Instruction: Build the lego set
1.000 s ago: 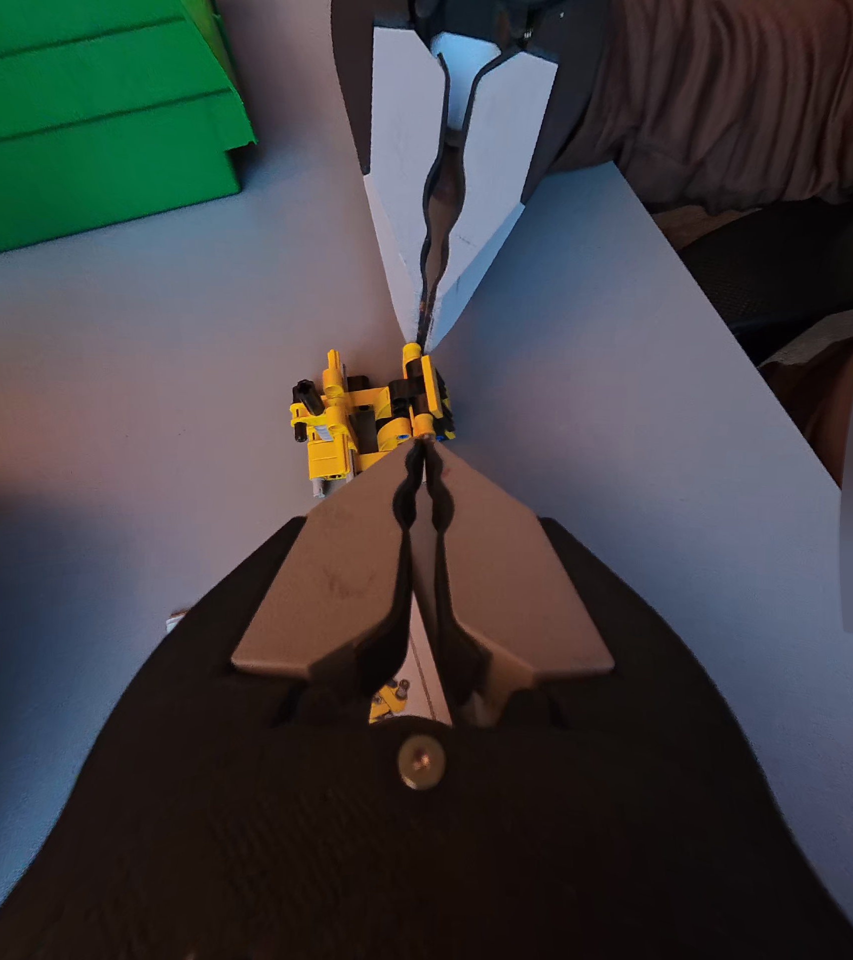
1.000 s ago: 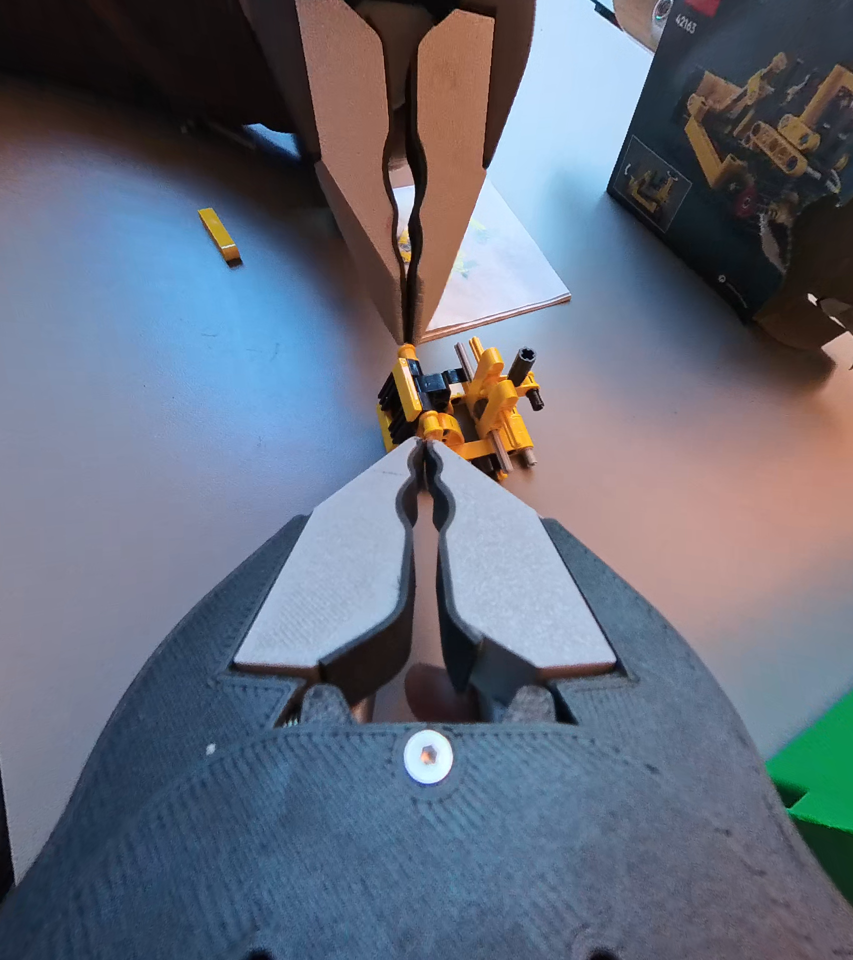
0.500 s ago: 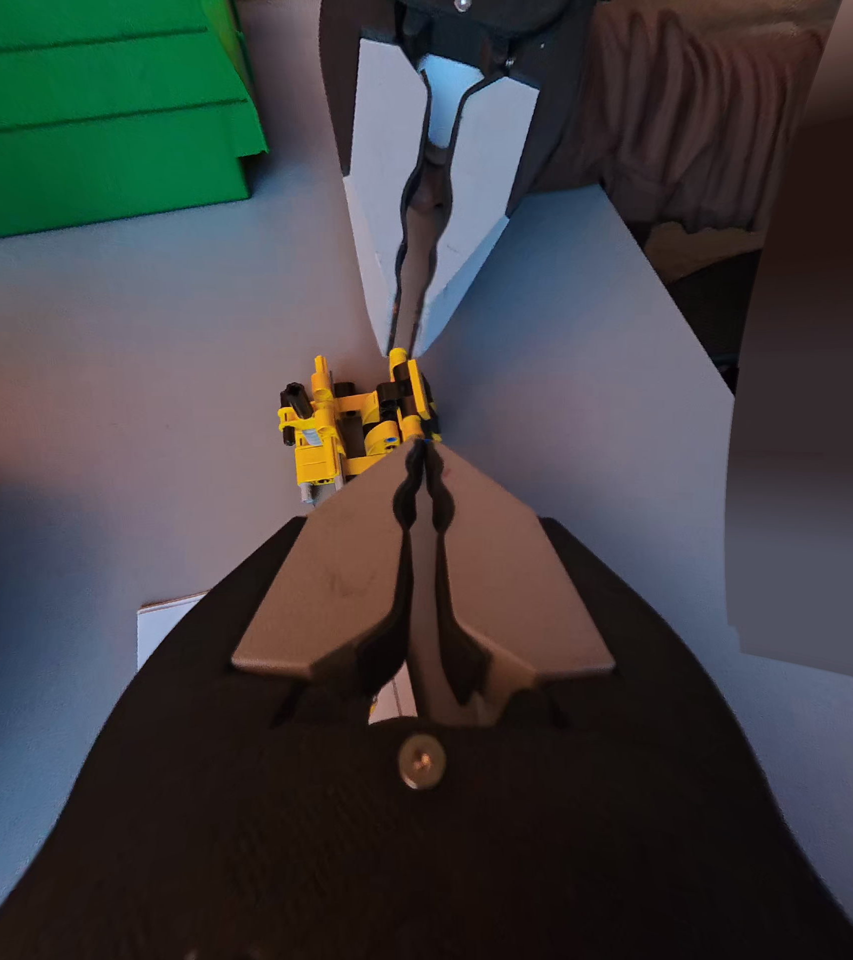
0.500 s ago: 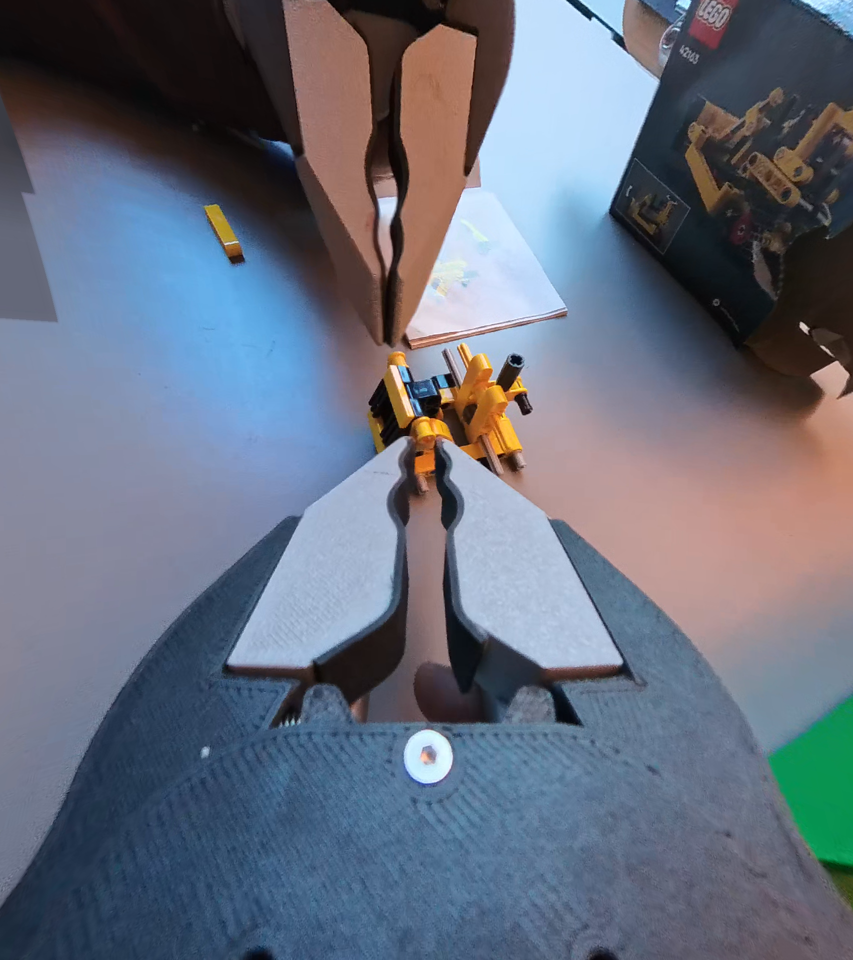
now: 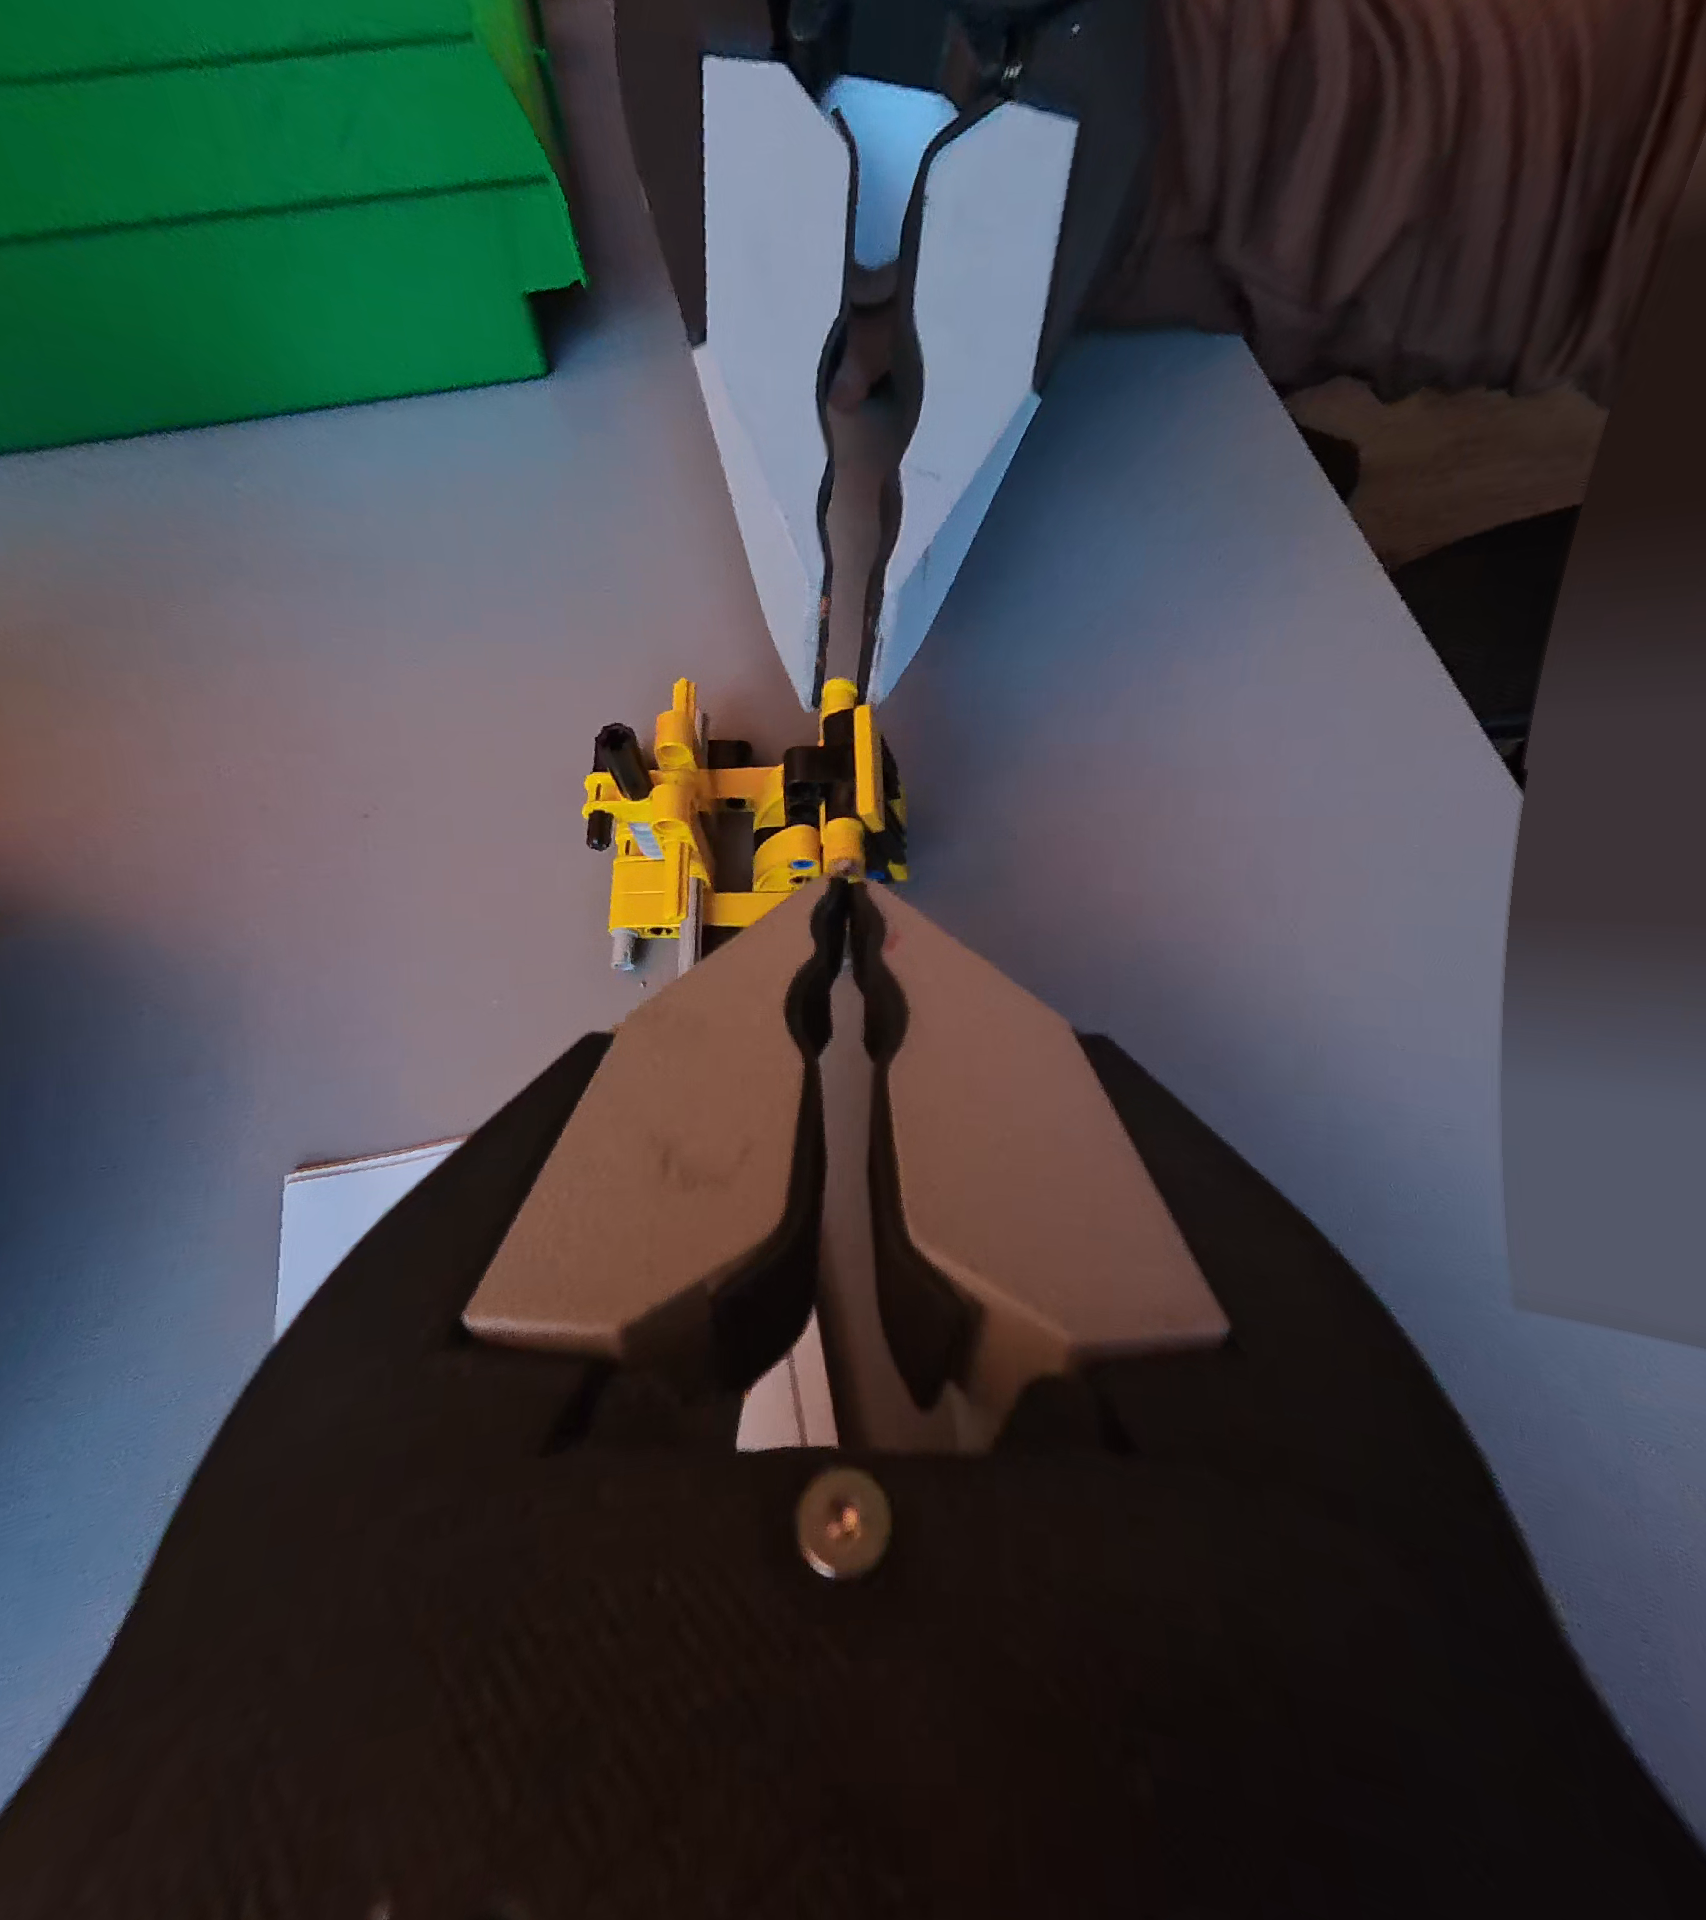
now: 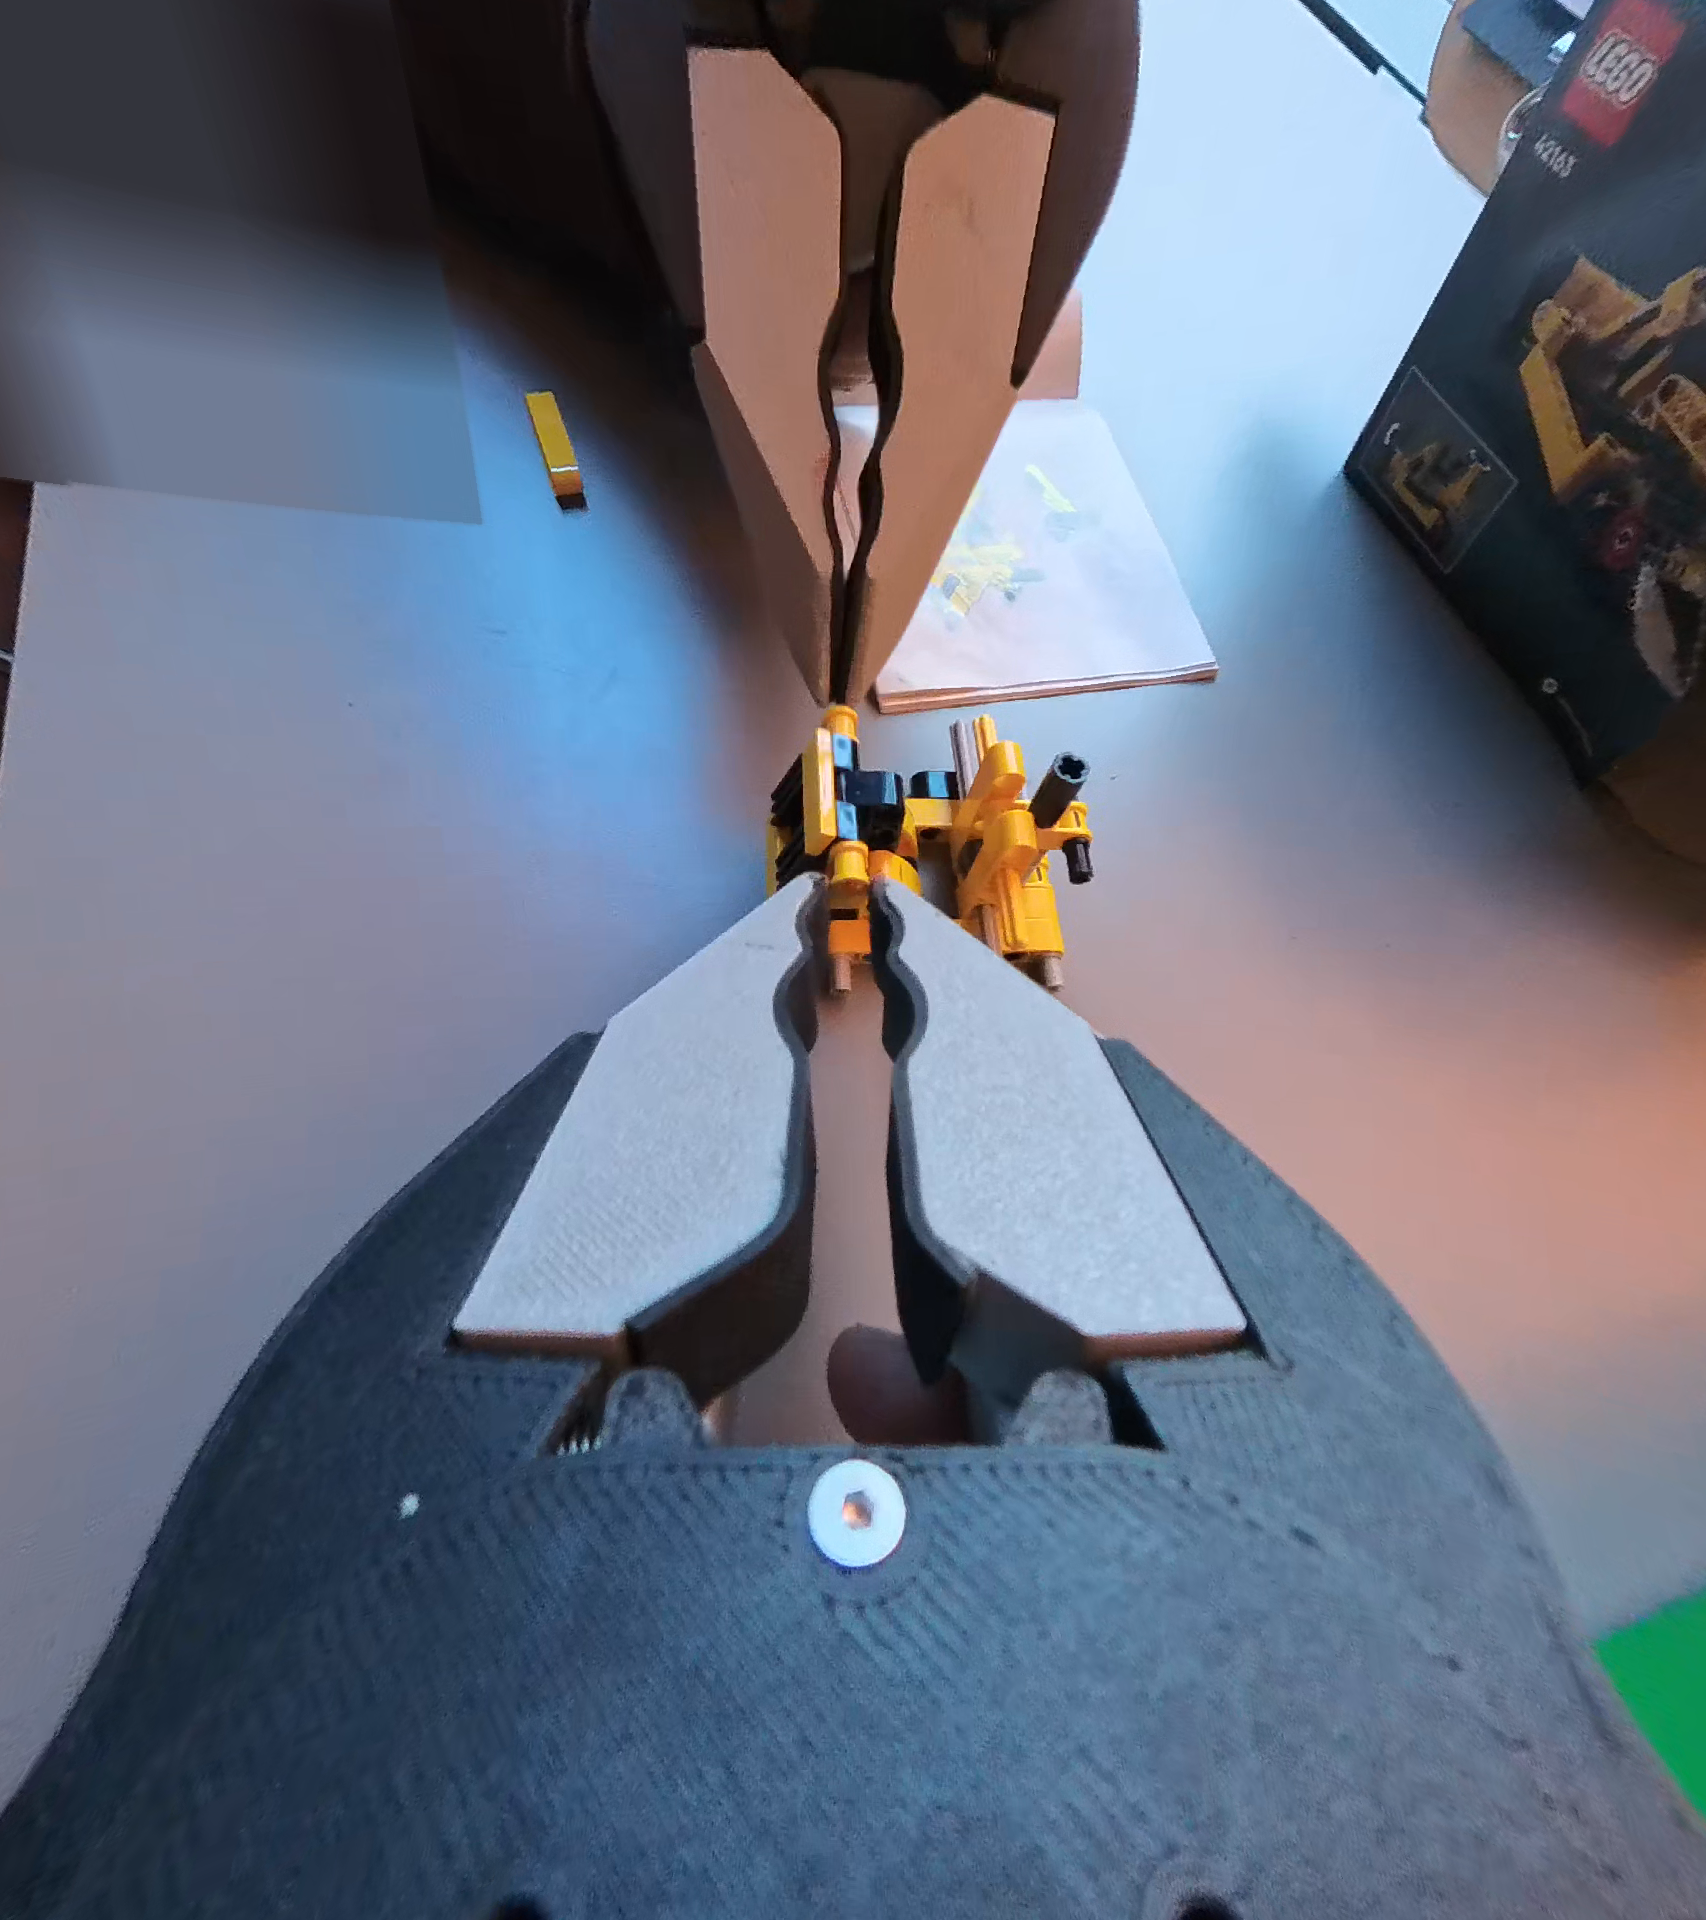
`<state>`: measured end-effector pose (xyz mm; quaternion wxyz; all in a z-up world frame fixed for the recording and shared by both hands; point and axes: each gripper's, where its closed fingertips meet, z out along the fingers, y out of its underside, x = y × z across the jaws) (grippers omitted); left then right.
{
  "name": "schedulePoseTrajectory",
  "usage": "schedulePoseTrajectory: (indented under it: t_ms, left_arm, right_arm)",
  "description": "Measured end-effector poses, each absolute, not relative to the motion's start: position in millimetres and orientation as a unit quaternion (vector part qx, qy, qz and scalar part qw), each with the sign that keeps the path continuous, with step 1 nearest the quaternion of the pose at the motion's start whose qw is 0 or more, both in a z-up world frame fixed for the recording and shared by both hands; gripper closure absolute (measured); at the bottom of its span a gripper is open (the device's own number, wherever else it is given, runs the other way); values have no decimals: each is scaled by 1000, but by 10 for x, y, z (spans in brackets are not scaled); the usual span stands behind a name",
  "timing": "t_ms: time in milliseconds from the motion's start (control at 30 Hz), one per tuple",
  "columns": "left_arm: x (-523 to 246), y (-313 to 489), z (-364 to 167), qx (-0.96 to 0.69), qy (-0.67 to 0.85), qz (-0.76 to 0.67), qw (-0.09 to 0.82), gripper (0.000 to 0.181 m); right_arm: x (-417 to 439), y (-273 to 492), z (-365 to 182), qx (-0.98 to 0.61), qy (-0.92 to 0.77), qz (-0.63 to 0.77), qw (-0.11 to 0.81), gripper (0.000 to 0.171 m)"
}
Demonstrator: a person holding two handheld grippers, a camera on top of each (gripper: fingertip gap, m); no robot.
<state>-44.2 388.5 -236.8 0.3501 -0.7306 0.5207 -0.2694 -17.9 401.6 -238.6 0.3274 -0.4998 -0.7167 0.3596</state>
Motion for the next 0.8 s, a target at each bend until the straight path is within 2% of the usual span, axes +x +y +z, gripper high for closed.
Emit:
schedulePoseTrajectory:
  t_ms: [800]
  left_arm:
    - [-363,3834,-2411,-747,492,-284,345,181]
  right_arm:
    - [-185,4021,-2391,-505,-713,351,337,167]
